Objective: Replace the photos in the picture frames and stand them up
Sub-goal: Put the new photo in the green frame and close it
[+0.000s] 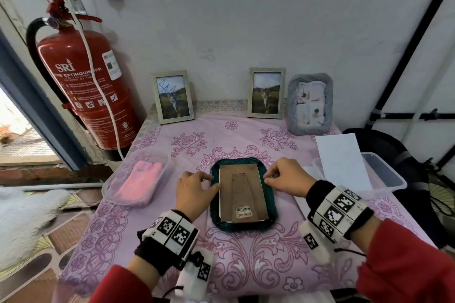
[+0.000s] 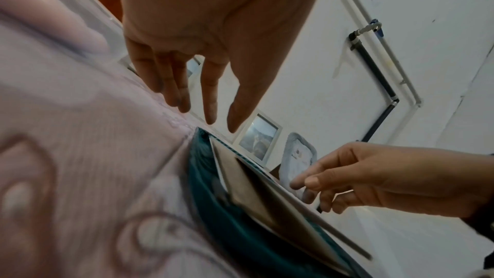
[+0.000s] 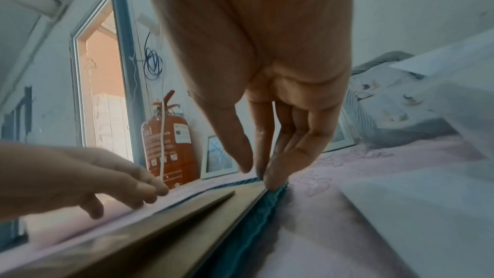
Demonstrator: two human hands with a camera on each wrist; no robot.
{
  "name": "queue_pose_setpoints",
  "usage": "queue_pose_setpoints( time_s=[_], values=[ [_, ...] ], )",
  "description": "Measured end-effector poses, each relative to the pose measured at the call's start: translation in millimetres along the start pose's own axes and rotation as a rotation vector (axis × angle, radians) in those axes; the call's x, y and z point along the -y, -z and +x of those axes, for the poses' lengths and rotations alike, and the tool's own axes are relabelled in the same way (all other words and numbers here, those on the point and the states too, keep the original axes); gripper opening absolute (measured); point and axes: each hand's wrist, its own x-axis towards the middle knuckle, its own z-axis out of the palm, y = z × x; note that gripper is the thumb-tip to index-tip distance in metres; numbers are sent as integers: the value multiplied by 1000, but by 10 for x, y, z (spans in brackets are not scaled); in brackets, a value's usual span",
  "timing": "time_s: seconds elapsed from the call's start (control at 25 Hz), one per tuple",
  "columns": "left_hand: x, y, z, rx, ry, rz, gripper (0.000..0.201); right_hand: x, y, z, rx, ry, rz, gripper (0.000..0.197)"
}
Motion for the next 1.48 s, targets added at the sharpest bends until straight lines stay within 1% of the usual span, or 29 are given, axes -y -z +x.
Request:
queue_pose_setpoints(
  time_s=[0.12, 0.28, 0.36, 0.44, 0.56, 0.72, 0.84, 0.92, 1.08, 1.28, 1.48],
  values=[
    [-51, 35, 187, 39, -31, 58, 39, 40, 15, 167, -35, 1, -28, 17],
    [-79, -1, 350, 132, -28, 147, 52, 68, -57, 323, -13, -66, -77, 35],
    [-74, -29, 375, 136, -41, 180, 55, 62, -98, 356, 1, -109, -89, 43],
    [-60, -57, 379, 118, -60, 212, 57, 47, -125, 366, -14, -146, -104, 48],
    [-30, -81, 374, 109, -68, 195, 57, 26, -160, 352, -51, -178, -80, 49],
    [35, -108, 393, 124, -65, 116, 55, -42, -212, 341, -104, -200, 32, 50],
    [78, -132, 415, 114, -64, 56, 54, -115, -239, 343, -129, -175, 127, 52],
    [97, -159, 426, 117, -77, 61, 52, -154, -251, 336, -126, -145, 158, 53],
    [116, -187, 438, 134, -96, 83, 51, -191, -260, 322, -124, -92, 138, 51],
    [105, -179, 420, 126, -88, 51, 52, -196, -256, 329, -102, -45, 125, 47],
    [89, -174, 390, 135, -92, 67, 51, -229, -270, 355, -96, -46, 138, 52]
  ],
)
